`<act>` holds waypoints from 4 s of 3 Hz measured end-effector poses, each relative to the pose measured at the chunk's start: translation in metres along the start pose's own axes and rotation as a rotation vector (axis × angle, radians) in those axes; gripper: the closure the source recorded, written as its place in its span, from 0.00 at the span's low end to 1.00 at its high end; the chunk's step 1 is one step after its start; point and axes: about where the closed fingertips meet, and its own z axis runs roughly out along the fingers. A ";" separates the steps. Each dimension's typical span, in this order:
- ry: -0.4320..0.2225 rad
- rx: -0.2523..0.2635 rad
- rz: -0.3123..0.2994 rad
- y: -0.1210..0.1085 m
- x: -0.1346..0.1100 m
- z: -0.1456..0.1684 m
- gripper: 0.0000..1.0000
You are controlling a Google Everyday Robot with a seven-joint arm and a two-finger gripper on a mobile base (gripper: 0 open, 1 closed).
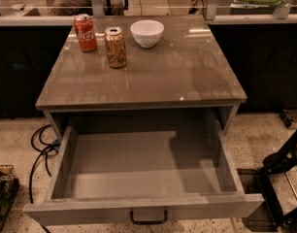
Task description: Place green jalapeno chip bag into top drawer
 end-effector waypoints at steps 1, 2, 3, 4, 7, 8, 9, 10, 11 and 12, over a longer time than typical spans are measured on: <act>0.010 -0.096 -0.015 0.040 0.016 -0.030 1.00; 0.025 -0.172 -0.027 0.080 0.034 -0.067 1.00; 0.014 -0.232 -0.035 0.106 0.044 -0.104 1.00; 0.010 -0.340 -0.036 0.122 0.057 -0.120 1.00; 0.066 -0.918 0.220 0.233 0.123 -0.155 1.00; 0.073 -0.969 0.205 0.250 0.112 -0.142 1.00; 0.082 -1.024 0.190 0.264 0.103 -0.121 1.00; 0.079 -1.025 0.187 0.265 0.101 -0.122 0.82; 0.077 -1.026 0.183 0.266 0.100 -0.123 0.59; 0.075 -1.027 0.180 0.267 0.098 -0.125 0.35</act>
Offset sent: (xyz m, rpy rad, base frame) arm -0.1502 0.0829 -0.0509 0.0209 0.1256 0.2375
